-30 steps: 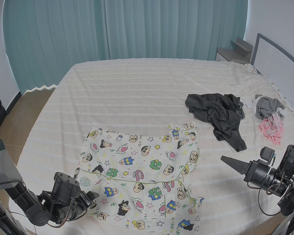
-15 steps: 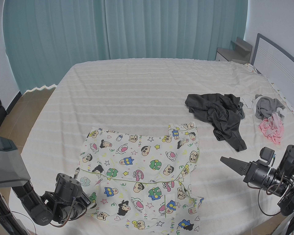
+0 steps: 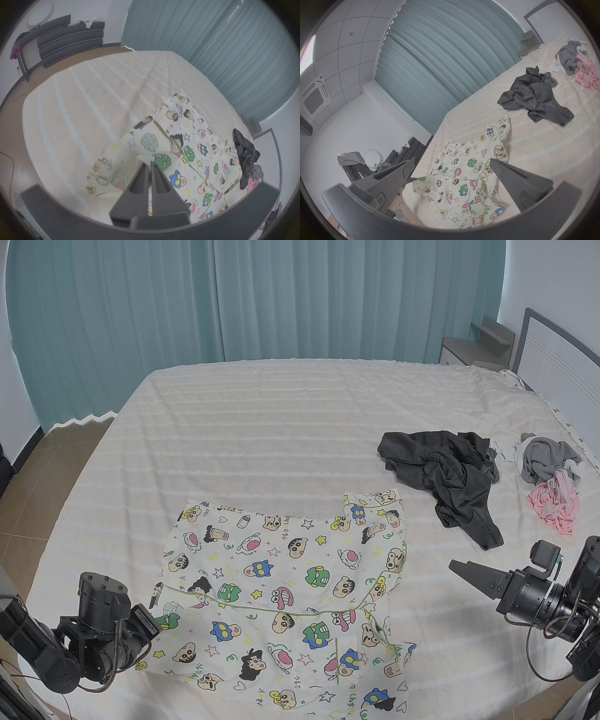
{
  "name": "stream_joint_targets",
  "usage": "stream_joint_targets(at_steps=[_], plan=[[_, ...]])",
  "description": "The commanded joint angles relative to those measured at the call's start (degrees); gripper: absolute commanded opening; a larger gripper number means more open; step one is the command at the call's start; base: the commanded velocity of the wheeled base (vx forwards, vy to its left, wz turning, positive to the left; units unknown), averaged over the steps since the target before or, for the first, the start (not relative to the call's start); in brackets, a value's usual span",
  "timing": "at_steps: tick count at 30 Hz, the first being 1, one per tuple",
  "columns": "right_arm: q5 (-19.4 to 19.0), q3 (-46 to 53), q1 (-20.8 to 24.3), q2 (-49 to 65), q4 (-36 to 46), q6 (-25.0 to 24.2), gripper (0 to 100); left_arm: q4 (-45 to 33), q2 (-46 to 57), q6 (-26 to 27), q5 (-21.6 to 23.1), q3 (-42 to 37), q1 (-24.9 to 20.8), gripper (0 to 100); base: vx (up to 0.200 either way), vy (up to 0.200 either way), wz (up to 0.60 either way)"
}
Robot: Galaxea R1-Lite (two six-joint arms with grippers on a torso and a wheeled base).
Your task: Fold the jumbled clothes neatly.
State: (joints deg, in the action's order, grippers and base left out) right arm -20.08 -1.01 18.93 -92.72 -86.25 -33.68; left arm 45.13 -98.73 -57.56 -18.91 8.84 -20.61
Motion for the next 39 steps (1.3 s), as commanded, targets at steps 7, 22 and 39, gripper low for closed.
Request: stream_joint_targets(at_steps=[7,22,39], plan=[[0.13,1.01,0.58,0.35,-0.06,0.02,100,4.88,1.96,8.52,2.21,-0.05,7.17,0,0.000,0.000,0.00],[0.13,1.01,0.49,0.96,-0.06,-0.07,100,14.55,-9.81,16.87,5.64,1.45,13.85,0,0.000,0.000,0.00],[-0.05,1.01,-0.47,-2.82,0.56,-0.24,100,20.79,-18.60,19.95,8.80,3.47,19.56,100,0.000,0.000,0.00]])
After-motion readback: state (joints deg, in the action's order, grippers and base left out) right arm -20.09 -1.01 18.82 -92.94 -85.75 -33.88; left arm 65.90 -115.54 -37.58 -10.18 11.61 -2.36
